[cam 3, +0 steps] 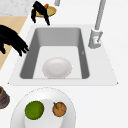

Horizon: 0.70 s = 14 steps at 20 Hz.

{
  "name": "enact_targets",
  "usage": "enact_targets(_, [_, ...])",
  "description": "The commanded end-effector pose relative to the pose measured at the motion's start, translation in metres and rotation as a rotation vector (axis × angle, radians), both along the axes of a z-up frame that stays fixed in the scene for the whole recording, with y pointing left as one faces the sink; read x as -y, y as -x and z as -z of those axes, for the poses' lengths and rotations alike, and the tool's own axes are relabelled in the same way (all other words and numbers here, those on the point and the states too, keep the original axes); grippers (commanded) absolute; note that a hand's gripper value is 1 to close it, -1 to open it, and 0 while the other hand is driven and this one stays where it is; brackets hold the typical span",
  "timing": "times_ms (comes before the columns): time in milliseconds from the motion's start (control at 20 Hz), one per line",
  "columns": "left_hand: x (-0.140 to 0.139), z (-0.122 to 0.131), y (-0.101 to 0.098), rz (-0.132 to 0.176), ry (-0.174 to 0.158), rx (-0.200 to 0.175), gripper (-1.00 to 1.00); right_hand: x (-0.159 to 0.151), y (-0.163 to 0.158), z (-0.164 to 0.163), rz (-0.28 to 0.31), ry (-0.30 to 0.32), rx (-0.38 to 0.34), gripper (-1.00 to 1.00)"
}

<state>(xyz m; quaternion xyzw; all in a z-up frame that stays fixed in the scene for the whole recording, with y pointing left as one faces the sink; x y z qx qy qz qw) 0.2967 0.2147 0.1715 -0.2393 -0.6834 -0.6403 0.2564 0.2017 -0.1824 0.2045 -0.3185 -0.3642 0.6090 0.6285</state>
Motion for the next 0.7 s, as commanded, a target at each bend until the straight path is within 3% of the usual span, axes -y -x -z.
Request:
enact_targets(0, [-0.021,-0.010,0.000,0.000,0.000,-0.058,-1.00,0.000,0.000,0.000,0.000,0.000,0.000,0.00])
enact_targets(150, [-0.041,-0.016,0.003,-0.026,0.001,-0.092,-1.00,0.000,0.000,0.000,0.003,-0.003,0.003,0.00])
enact_targets(300, [-0.054,-0.019,0.004,-0.047,0.001,-0.103,-1.00,0.000,0.000,0.000,0.005,-0.004,0.005,0.00])
enact_targets(500, [-0.081,-0.018,0.010,-0.020,-0.002,-0.108,-1.00,0.000,0.000,0.000,0.006,-0.006,0.007,0.00])
enact_targets(650, [-0.105,-0.022,0.010,-0.001,-0.002,-0.140,-1.00,0.000,0.000,0.000,0.007,-0.006,0.008,0.00])
